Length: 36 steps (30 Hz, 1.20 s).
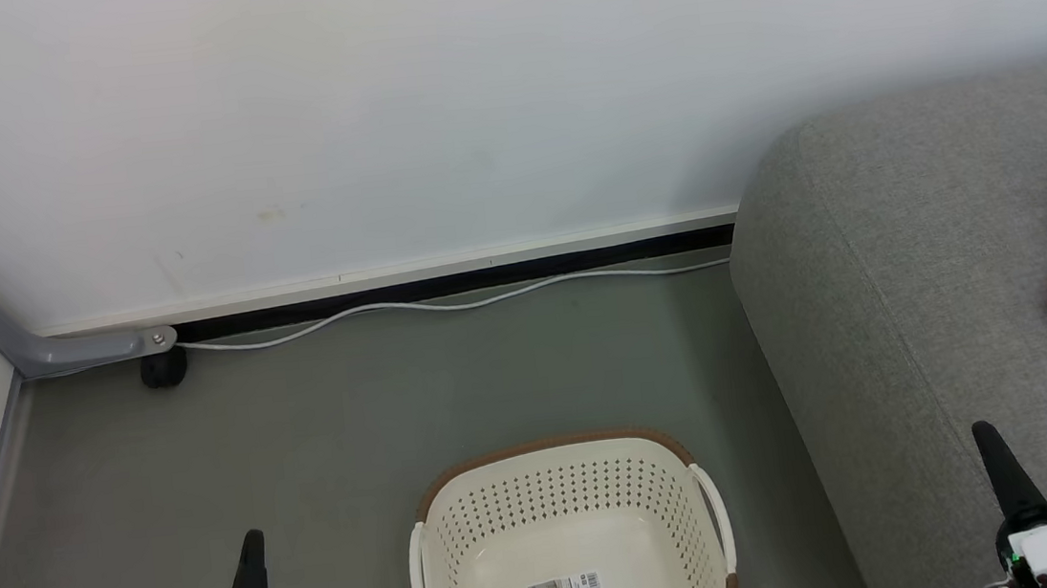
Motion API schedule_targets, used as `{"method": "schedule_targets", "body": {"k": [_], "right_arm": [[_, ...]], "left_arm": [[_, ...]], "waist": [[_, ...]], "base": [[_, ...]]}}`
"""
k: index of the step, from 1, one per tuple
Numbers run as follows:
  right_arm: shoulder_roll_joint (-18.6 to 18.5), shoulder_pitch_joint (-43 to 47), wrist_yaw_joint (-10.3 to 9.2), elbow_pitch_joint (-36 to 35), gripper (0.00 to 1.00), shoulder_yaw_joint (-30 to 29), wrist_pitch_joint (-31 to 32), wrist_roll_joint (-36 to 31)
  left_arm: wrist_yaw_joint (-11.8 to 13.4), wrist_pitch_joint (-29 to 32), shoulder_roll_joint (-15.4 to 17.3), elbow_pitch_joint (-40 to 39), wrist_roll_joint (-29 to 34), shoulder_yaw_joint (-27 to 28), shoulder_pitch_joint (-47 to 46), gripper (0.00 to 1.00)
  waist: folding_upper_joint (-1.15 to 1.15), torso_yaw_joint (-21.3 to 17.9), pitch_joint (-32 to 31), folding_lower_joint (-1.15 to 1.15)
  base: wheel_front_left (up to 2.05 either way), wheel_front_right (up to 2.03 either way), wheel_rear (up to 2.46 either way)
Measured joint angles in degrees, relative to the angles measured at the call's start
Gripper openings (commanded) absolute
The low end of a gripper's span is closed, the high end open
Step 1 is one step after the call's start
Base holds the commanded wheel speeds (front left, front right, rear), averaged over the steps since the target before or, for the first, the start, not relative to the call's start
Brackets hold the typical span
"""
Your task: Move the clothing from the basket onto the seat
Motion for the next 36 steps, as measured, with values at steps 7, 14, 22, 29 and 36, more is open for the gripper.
{"method": "schedule_targets", "body": {"k": [7, 14, 22, 29, 36], "right_arm": [[0.7, -0.4, 0.0, -0.2, 0.0, -1.4, 1.2, 3.5], [1.7, -1.1, 0.0, -0.5, 0.0, -2.4, 2.3, 6.8], [2.5, -1.3, 0.0, -0.6, 0.0, -3.6, 3.6, 10.8], [3.6, -2.3, 0.0, -0.9, 0.0, -5.1, 4.7, 14.7], [4.4, -2.4, 0.0, -0.9, 0.0, -6.3, 5.9, 18.1]], "left_arm": [[-0.5, 1.3, 0.0, 0.4, -4.4, 0.7, -1.2, 0.0], [-1.5, 2.4, 0.0, 0.6, -8.7, 1.3, -2.2, 0.0], [-2.4, 3.5, 0.0, 0.9, -14.0, 2.2, -3.4, 0.0], [-3.2, 5.0, 0.0, 1.4, -19.0, 3.0, -4.7, 0.0], [-4.0, 6.0, -0.1, 1.8, -23.3, 3.8, -5.6, 0.0]], "waist": [[0.0, 0.0, 0.0, 0.0], [0.0, -0.1, 0.0, 0.0], [0.0, -0.1, 0.1, 0.0], [0.0, -0.2, 0.1, 0.0], [0.0, -0.2, 0.1, 0.0]], "base": [[0.0, 0.0, 0.0], [0.0, 0.0, 0.0], [0.0, 0.0, 0.0], [0.0, 0.0, 0.0], [0.0, 0.0, 0.0]]}}
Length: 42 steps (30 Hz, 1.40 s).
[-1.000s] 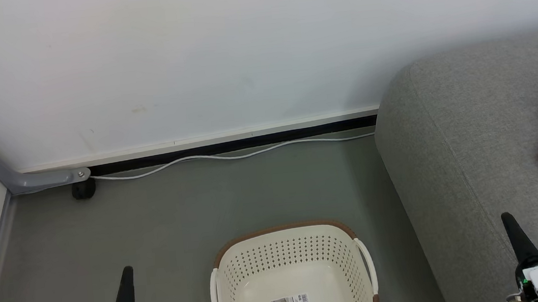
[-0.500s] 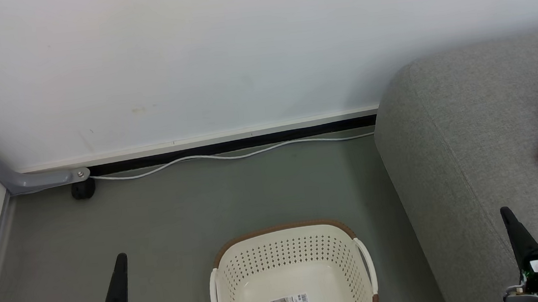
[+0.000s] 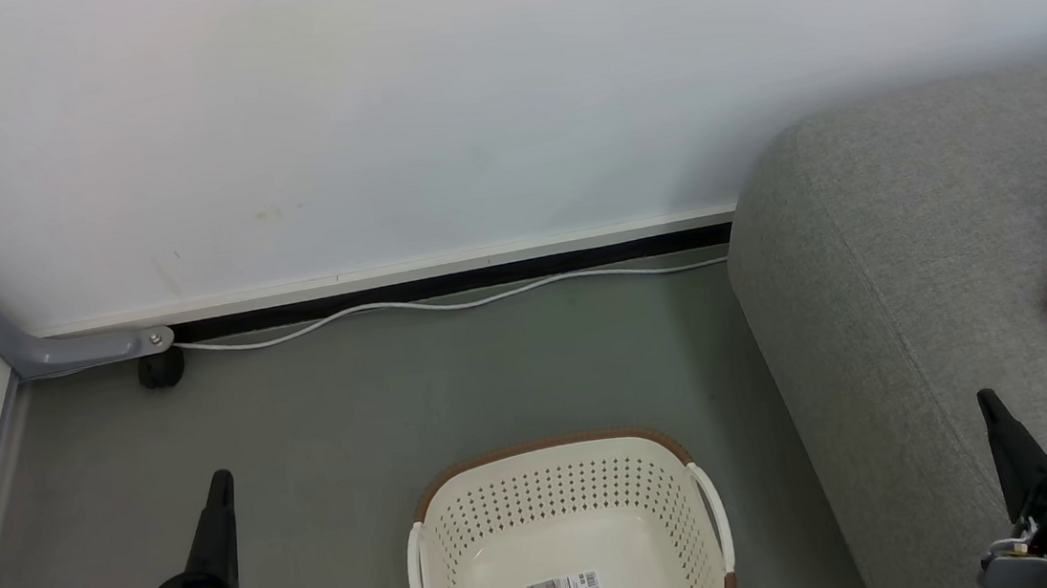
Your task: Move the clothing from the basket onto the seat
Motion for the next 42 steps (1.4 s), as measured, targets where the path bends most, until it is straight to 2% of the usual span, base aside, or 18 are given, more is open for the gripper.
{"method": "schedule_targets", "body": {"k": [6, 42], "right_arm": [[0.6, -0.6, 0.0, -0.2, 0.0, -0.8, 0.8, 2.1], [0.8, -1.0, 0.0, -0.2, 0.0, -0.9, 1.2, 2.4]], "left_arm": [[-0.5, 1.0, 0.0, 0.3, -3.2, 0.6, -1.1, 0.0], [-0.5, 1.5, -0.5, 0.3, -3.1, 1.3, -1.2, 0.0]], "waist": [[0.0, 0.0, 0.0, 0.0], [0.0, 0.0, 0.0, 0.0]], "base": [[0.0, 0.0, 0.0], [0.0, 0.0, 0.0]]}}
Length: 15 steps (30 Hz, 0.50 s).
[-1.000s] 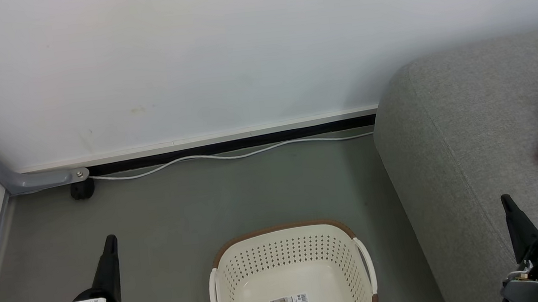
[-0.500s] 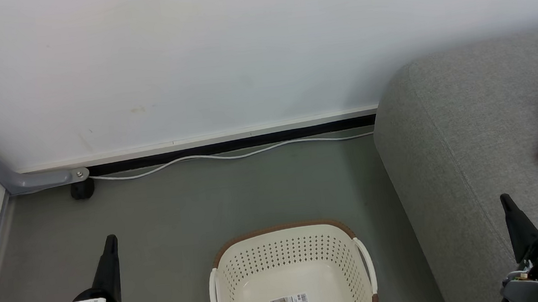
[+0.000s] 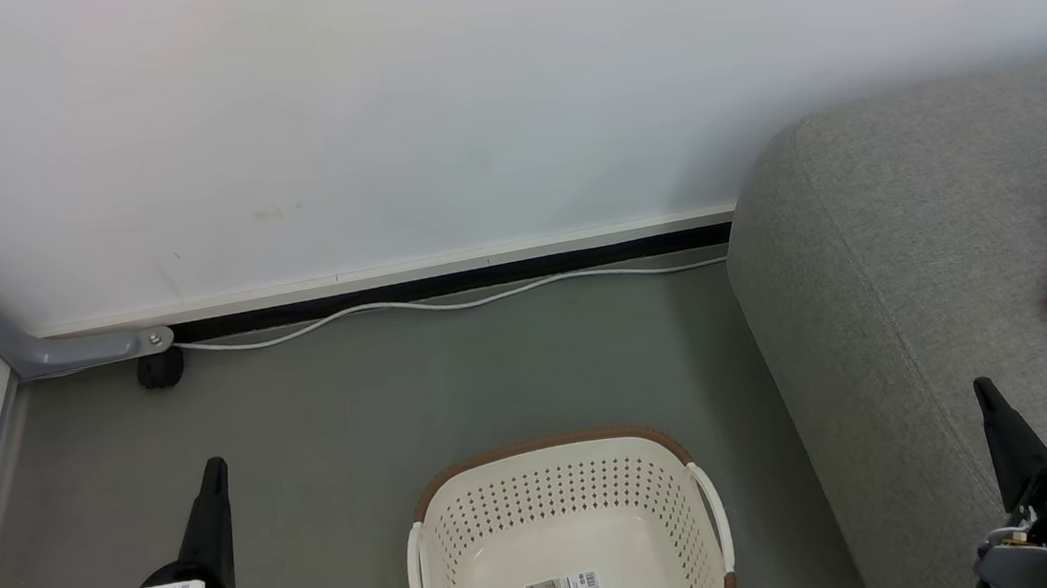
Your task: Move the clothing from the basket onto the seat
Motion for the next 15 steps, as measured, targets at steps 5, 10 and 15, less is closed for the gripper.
{"method": "schedule_targets", "body": {"k": [5, 10, 15], "right_arm": [[0.0, 0.0, 0.0, 0.0, 0.0, 0.0, 0.0, 0.0], [0.0, 0.0, 0.0, 0.0, 0.0, 0.0, 0.0, 0.0], [0.0, 0.0, 0.0, 0.0, 0.0, -0.1, 0.0, 0.0]], "left_arm": [[0.0, 0.0, 0.0, 0.0, 0.0, 0.1, 0.0, 0.0], [0.0, 0.2, -0.1, 0.0, 0.1, 0.2, 0.0, 0.0], [0.0, 0.3, -0.1, 0.0, 0.1, 0.3, 0.0, 0.0]], "waist": [[0.0, 0.0, 0.0, 0.0], [0.0, 0.0, 0.0, 0.0], [0.0, 0.0, 0.0, 0.0]], "base": [[0.0, 0.0, 0.0], [0.0, 0.0, 0.0], [0.0, 0.0, 0.0]]}}
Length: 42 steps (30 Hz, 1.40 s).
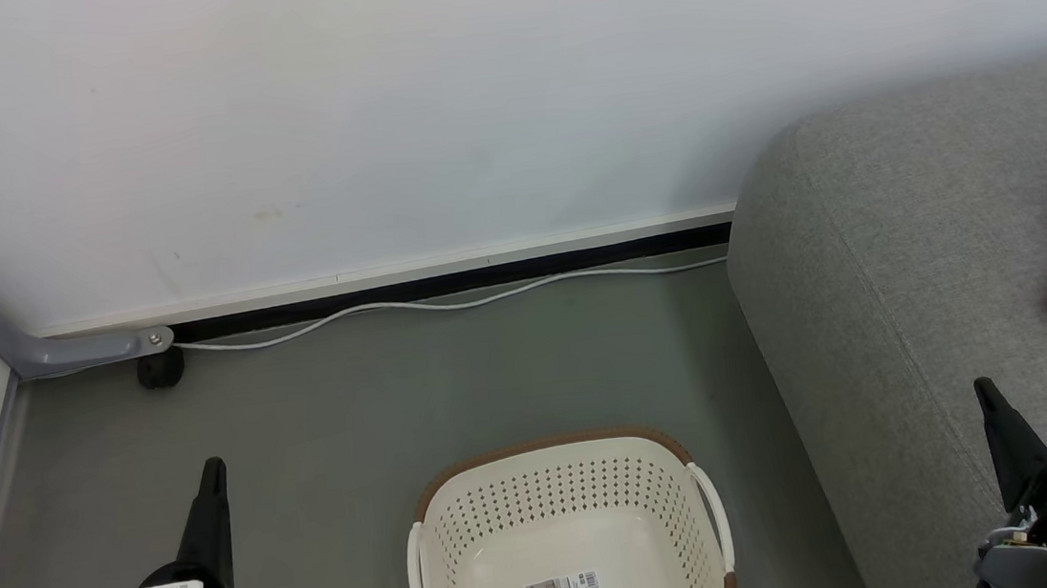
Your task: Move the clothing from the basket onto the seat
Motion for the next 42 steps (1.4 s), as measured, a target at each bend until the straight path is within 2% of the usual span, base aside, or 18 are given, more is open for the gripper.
{"method": "schedule_targets", "body": {"k": [42], "right_arm": [[0.1, 0.0, 0.0, 0.0, 0.0, -0.1, 0.0, 0.0]], "left_arm": [[0.0, 0.5, -0.3, 0.0, 0.4, 0.5, 0.0, 0.0]], "waist": [[0.0, 0.0, 0.0, 0.0]], "base": [[0.0, 0.0, 0.0]]}}
